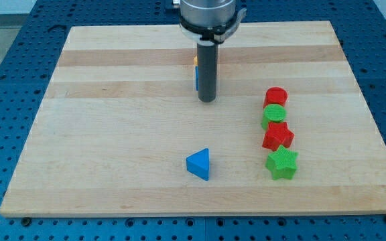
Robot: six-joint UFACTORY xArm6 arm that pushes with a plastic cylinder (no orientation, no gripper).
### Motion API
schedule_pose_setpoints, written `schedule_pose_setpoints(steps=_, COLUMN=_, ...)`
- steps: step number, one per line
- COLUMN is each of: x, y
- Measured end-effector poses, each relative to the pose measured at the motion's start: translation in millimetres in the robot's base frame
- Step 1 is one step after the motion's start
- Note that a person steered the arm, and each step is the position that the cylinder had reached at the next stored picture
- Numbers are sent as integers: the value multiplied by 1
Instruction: Push the blue triangle below the blue cube
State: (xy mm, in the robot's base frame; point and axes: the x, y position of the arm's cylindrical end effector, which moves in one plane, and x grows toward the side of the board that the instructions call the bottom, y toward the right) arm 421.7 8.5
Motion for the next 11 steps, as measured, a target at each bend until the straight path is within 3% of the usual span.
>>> schedule_pose_setpoints(steps=1, x=89, y=-2)
schedule_pose_setpoints(steps=2, x=135, y=-37)
schedule_pose_setpoints(steps=3, x=146, y=-68)
schedule_pose_setpoints(steps=6, x=197, y=-64)
schedule_pose_setpoints(steps=7, x=196, y=-60)
schedule_pose_setpoints(steps=8, x=197, y=12)
schedule_pose_setpoints(steps=9, x=197, y=12)
schedule_pose_setpoints(steps=10, x=174, y=10)
schedule_pose_setpoints(steps=11, x=114, y=0)
